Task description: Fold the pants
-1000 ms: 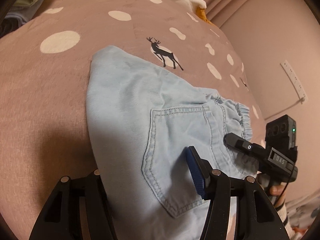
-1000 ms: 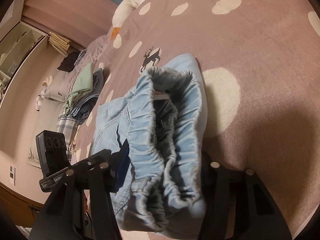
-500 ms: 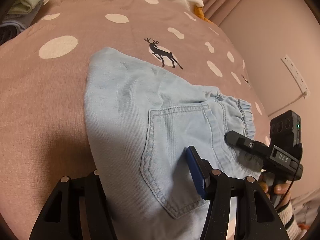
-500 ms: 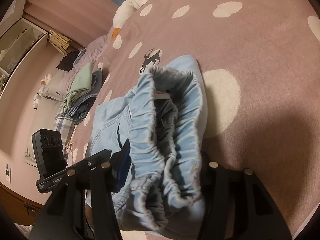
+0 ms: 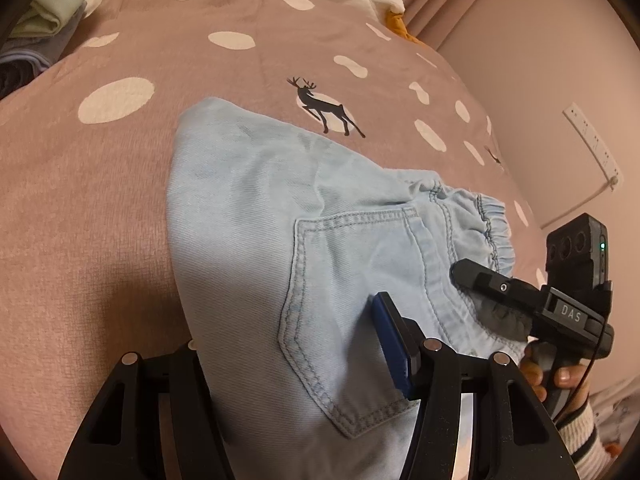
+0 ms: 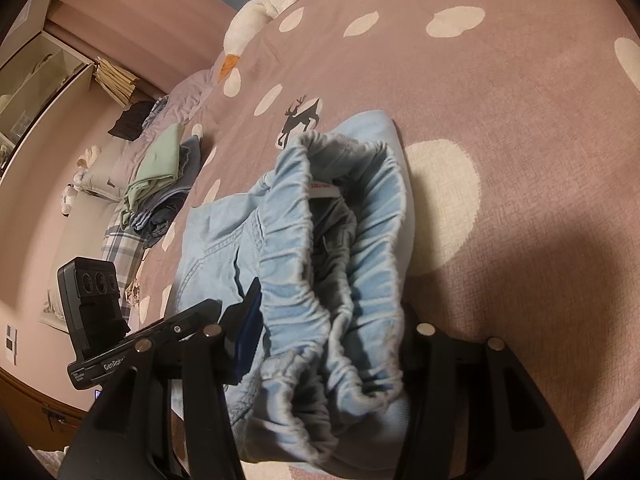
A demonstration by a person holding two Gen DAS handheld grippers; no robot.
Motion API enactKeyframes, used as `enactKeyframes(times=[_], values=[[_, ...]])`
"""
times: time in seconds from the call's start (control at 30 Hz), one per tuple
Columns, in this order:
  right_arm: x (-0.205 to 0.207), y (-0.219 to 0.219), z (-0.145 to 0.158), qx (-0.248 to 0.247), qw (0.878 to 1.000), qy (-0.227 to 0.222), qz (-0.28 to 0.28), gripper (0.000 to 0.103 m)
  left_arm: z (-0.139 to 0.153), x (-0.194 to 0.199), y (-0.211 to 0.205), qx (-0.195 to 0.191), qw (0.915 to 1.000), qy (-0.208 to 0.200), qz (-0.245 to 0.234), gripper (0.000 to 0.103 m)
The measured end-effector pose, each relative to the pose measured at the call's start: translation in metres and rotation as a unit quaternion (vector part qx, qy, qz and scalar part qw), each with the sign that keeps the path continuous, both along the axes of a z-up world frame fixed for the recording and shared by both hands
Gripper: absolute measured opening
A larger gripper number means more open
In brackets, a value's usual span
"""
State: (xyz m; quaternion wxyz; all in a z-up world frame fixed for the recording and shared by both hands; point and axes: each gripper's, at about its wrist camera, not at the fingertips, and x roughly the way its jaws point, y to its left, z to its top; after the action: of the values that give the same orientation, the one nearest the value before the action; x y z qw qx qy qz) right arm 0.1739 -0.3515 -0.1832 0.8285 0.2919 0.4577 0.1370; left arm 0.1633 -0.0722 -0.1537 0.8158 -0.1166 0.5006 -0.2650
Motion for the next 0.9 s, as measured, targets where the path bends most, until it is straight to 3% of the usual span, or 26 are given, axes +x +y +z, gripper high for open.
enactKeyframes(times=[0.9], values=[[0.0045,0.0028,0.0019,-0.021,1.000,0.003,-0.003,0.050,-0.0010,-0.0048,-0.0017,0.009,0.9998,-0.019,0.001,0.057]])
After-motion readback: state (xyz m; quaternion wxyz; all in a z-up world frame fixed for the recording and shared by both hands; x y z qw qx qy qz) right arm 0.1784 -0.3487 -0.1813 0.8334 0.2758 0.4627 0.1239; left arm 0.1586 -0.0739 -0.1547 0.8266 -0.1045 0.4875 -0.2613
